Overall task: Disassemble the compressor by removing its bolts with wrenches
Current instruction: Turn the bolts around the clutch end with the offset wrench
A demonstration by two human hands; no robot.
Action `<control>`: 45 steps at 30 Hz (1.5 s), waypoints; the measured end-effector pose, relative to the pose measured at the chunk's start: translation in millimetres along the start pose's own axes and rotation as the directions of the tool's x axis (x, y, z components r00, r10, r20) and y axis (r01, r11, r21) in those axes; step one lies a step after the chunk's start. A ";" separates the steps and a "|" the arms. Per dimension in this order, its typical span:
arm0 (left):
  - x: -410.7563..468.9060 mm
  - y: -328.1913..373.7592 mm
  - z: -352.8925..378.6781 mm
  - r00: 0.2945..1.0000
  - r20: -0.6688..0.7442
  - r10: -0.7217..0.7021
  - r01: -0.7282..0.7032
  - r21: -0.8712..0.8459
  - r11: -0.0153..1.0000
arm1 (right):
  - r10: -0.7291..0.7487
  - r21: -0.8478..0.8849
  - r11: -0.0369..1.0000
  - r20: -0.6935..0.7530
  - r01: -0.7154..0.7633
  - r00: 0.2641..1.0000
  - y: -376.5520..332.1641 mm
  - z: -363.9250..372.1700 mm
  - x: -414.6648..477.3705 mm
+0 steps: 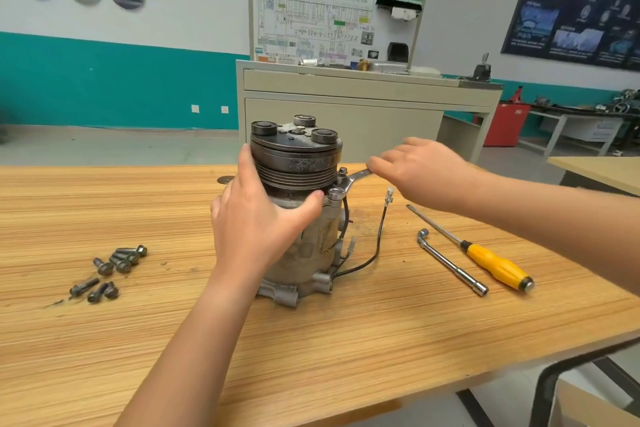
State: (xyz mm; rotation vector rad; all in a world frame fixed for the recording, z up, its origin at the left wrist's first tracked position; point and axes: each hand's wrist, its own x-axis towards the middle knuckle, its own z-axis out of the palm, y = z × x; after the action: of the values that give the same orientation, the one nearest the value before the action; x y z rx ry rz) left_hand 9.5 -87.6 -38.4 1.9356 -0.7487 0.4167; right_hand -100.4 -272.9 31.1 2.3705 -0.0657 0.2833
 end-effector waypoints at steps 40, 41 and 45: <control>-5.7 -1.1 10.6 0.996 -0.093 -0.017 0.020 0.041 0.999 | 0.207 -0.009 0.977 0.286 -0.213 0.936 -65.6 -87.5 -44.3; -5.6 -1.4 10.7 0.995 -0.095 -0.016 0.020 0.042 0.999 | 0.186 0.011 0.981 0.272 -0.196 0.944 -69.5 -88.3 -44.0; -5.3 -2.0 11.3 0.996 -0.092 -0.016 0.021 0.047 0.999 | 0.164 -0.020 0.986 0.280 -0.165 0.946 -79.4 -87.7 -44.6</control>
State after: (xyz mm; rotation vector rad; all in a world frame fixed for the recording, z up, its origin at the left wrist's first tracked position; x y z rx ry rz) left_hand 6.5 -95.3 -48.0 1.9527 -0.6662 0.5130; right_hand -149.9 -156.5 29.5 2.3966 -0.3997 0.0222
